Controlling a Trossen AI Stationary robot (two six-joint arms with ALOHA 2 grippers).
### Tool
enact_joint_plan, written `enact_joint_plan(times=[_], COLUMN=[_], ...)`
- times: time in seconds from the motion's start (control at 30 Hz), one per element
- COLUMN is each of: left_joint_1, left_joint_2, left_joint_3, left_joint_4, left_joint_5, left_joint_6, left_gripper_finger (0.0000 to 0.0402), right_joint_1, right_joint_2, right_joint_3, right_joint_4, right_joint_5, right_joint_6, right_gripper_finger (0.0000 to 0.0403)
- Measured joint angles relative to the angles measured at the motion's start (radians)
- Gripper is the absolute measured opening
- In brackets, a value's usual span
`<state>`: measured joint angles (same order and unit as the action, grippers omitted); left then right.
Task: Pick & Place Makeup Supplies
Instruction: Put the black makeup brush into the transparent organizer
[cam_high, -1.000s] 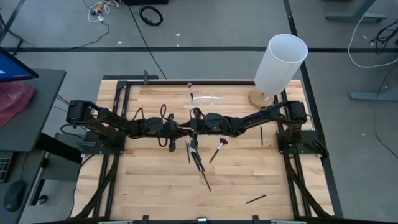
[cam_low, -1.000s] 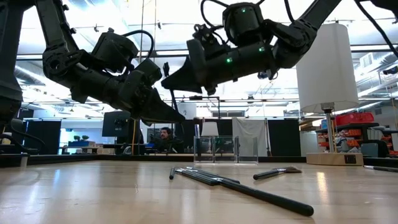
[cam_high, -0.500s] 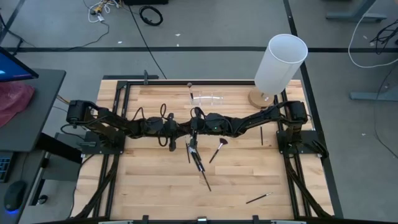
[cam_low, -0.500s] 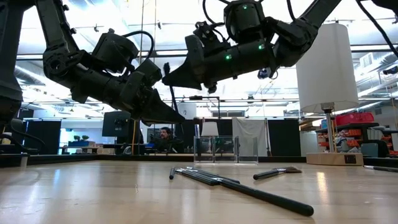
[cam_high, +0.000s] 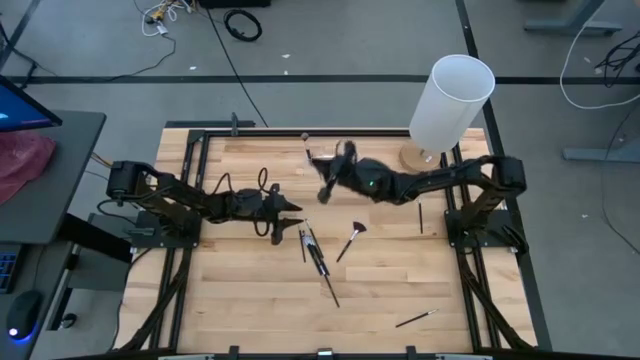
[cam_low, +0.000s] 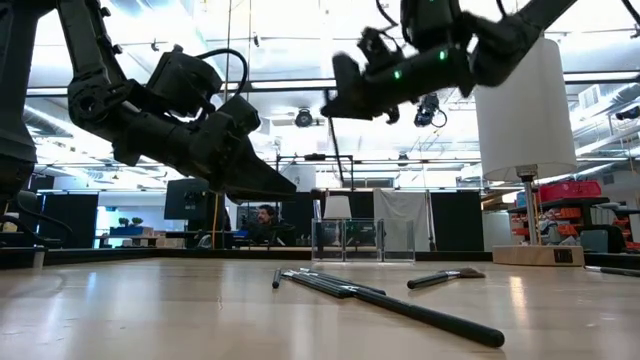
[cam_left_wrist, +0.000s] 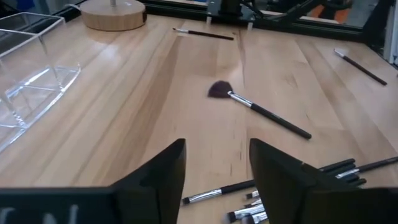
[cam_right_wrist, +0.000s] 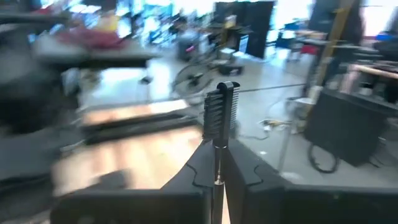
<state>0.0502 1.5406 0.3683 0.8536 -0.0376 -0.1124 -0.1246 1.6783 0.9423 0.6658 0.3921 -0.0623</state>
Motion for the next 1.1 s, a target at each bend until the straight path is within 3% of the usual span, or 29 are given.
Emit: enact_joint_plan(times=[0.3, 0.57, 1.1], left_joint_1=[0.001, 0.000, 0.001], left_joint_2=[0.000, 0.000, 0.000], left_joint_3=[0.000, 0.000, 0.000], left_joint_4=[0.005, 0.009, 0.010], left_joint_5=[-0.003, -0.003, -0.013], left_joint_6=[0.013, 0.012, 0.019], left_gripper_finger=[0.0192, 0.0192, 0.0193], right_joint_1=[-0.206, -0.257, -0.275], right_joint_2=[0.156, 0.276, 0.279], right_joint_3=[-0.074, -0.038, -0.038], right_joint_4=[0.366, 0.357, 0.203], right_joint_5=[-0.004, 0.014, -0.022], right_joint_6=[0.115, 0.128, 0.219], right_gripper_finger=[0.0010, 0.0010, 0.0033])
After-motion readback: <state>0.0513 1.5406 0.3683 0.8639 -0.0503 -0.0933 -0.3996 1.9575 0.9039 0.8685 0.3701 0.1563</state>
